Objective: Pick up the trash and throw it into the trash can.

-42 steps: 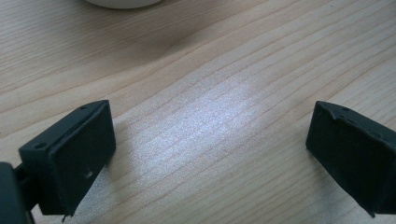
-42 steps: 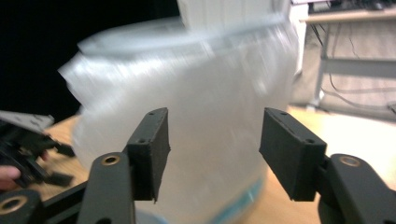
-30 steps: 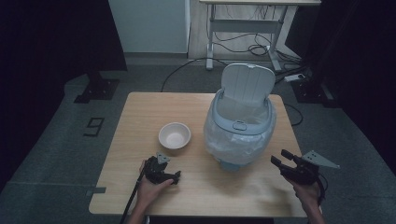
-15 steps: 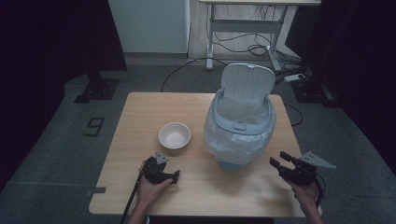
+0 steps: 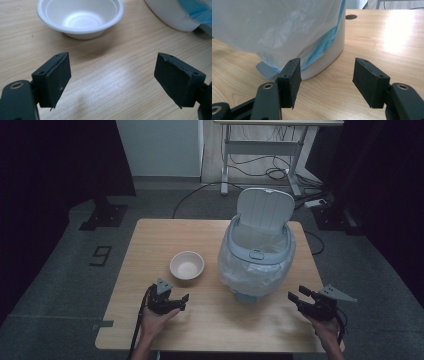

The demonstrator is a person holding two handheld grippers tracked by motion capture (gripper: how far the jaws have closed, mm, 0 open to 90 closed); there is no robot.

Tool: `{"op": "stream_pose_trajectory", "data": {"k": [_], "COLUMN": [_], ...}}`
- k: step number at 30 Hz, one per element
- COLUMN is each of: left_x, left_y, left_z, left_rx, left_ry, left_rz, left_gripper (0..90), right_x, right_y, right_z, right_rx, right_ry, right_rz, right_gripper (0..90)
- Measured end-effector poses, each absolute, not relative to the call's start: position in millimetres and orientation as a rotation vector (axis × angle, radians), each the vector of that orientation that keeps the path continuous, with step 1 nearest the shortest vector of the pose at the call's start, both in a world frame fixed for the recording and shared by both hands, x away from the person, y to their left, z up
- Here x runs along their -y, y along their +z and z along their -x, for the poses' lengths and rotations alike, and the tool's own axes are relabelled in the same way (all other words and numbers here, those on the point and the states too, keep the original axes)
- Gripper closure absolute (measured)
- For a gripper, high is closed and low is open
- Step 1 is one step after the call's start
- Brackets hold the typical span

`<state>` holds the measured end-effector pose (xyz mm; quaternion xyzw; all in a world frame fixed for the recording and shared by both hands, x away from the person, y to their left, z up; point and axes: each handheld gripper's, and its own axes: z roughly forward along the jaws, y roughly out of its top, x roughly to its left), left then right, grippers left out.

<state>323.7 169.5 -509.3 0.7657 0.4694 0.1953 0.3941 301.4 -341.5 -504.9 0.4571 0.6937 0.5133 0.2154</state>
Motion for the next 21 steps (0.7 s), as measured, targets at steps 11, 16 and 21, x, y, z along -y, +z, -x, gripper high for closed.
{"op": "stream_pose_trajectory", "data": {"k": [11,16,21], "left_x": [-176.8,-178.8,-182.8], "left_y": [-499.7,-497.1,-490.8], "left_z": [-325.6,-328.3,-334.4], "left_rx": [-1.216,-1.216,-1.220], "left_ry": [0.534,0.533,0.521], "left_rz": [-1.873,-1.868,-1.852], "left_gripper": [14.7,14.8,15.1], "right_x": [342.1,341.8,341.6], "right_y": [-514.0,-516.4,-518.9], "right_z": [-302.8,-302.8,-303.3], "right_rx": [-1.950,-1.959,-1.967], "right_ry": [1.389,1.375,1.361], "right_rz": [-1.291,-1.294,-1.302], "right_gripper": [39.0,39.0,38.9]}}
